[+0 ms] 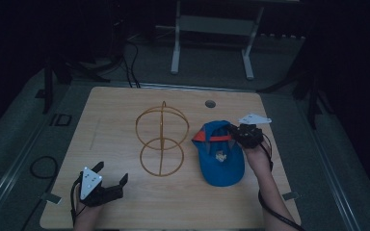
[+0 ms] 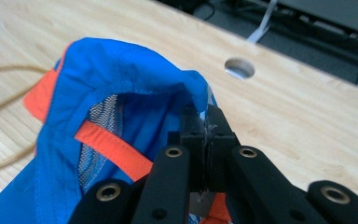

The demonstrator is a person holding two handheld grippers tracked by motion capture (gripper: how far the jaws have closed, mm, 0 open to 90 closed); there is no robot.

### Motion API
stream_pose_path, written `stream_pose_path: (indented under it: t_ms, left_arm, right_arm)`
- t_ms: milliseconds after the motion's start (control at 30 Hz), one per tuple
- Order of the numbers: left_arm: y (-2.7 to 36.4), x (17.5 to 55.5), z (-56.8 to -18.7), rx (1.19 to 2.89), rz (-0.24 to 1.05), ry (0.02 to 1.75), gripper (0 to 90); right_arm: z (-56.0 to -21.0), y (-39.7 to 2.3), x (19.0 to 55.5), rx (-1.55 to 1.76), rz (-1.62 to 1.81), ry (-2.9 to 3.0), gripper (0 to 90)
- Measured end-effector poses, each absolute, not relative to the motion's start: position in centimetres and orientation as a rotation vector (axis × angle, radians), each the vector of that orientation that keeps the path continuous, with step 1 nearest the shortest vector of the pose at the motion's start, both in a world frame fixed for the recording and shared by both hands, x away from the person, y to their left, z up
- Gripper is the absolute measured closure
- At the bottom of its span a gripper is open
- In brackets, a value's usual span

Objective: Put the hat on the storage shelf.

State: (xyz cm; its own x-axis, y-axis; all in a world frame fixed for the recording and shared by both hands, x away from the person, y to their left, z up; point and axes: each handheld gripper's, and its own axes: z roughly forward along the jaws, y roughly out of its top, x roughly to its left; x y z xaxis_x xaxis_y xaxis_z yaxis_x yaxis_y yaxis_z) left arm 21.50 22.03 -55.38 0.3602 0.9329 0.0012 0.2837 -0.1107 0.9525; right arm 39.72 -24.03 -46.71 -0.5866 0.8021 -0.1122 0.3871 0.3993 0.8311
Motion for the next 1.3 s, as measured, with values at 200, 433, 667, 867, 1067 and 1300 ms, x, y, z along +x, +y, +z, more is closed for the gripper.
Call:
stream_pose_path:
  t_ms: [200,433,667,867,1067,1300]
  left_arm:
    - [22.1,21.5,-55.3,1.621,0.812,1.111,5.4]
    - [22.0,21.3,-54.3,1.611,0.831,1.097,5.9]
    - [21.9,21.1,-52.1,1.583,0.784,1.117,6.2]
    - [21.5,21.0,-49.9,1.579,0.747,1.098,6.3]
    - [20.6,21.5,-47.2,1.603,0.736,1.037,6.5]
    - [18.9,22.5,-43.9,1.62,0.708,0.963,6.5]
  right_arm:
    - [-44.1,-24.6,38.3,0.998,1.159,2.095,88.9]
    - [-41.0,-25.0,36.4,0.938,1.203,2.035,88.9]
    - [-38.5,-25.4,35.1,0.891,1.229,1.991,88.9]
    - [-37.4,-25.8,34.5,0.875,1.23,1.974,88.9]
    - [-36.4,-26.2,34.0,0.873,1.24,1.955,88.8]
    - [-35.8,-26.3,33.3,0.862,1.251,1.956,88.8]
